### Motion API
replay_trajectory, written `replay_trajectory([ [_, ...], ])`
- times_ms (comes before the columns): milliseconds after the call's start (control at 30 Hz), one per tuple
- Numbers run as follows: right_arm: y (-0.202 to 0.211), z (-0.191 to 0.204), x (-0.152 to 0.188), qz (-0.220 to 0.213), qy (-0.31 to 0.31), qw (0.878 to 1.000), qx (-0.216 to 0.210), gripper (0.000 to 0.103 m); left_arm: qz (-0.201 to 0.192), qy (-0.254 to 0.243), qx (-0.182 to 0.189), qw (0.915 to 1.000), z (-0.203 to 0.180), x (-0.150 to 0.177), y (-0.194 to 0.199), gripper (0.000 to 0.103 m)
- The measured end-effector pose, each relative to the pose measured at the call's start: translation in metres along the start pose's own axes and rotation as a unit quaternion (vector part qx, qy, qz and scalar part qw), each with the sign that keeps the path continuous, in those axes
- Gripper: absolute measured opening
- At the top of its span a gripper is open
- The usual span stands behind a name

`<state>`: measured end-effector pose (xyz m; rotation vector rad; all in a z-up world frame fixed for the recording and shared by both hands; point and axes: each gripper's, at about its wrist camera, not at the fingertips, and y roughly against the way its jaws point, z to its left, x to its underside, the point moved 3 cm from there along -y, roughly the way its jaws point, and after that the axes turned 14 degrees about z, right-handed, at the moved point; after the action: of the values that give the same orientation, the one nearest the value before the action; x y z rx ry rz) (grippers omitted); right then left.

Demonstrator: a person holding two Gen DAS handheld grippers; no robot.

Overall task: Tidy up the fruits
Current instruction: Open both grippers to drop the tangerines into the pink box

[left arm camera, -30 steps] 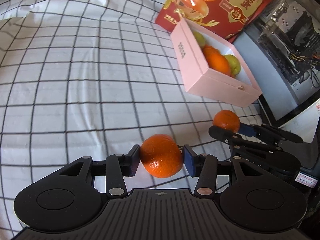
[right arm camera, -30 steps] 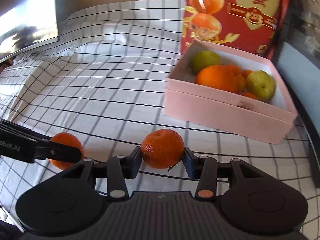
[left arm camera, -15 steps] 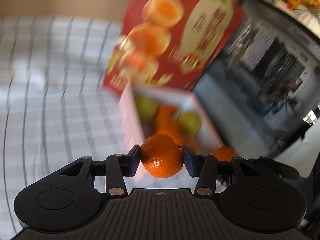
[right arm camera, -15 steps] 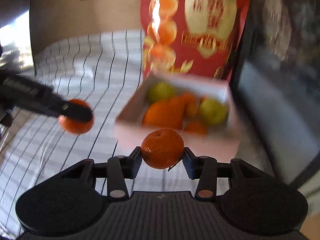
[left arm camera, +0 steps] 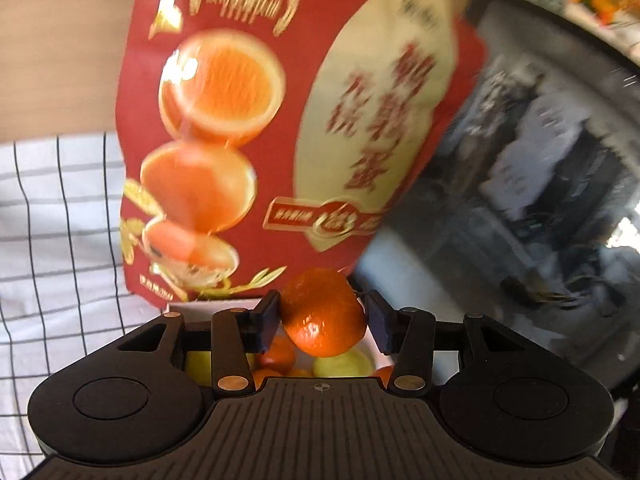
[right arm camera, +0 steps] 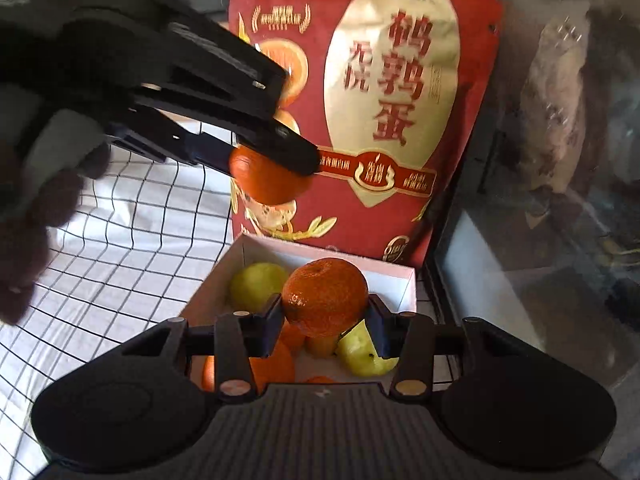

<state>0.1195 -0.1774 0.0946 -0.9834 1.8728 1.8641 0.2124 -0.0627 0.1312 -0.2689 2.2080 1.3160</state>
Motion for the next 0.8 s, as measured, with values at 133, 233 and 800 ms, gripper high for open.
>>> replay_trajectory([
  [133, -0.029, -0.006, 0.002, 0.01, -0.005, 1.0, -0.018, 0.044, -0.008, 0.031, -0.007, 0.9994, 0.021, 0.013, -0.026, 0.051],
  [233, -0.04, -0.007, 0.011, 0.011, -0.005, 1.0, -0.026, 0.051, -0.049, 0.067, 0.009, 0.9965, 0.032, 0.027, -0.016, 0.051],
  [800, -0.005, 0.046, 0.107, 0.049, 0.022, 0.995, -0.087, 0.078, -0.022, 0.074, -0.21, 0.9747, 0.054, 0.236, 0.039, 0.051],
])
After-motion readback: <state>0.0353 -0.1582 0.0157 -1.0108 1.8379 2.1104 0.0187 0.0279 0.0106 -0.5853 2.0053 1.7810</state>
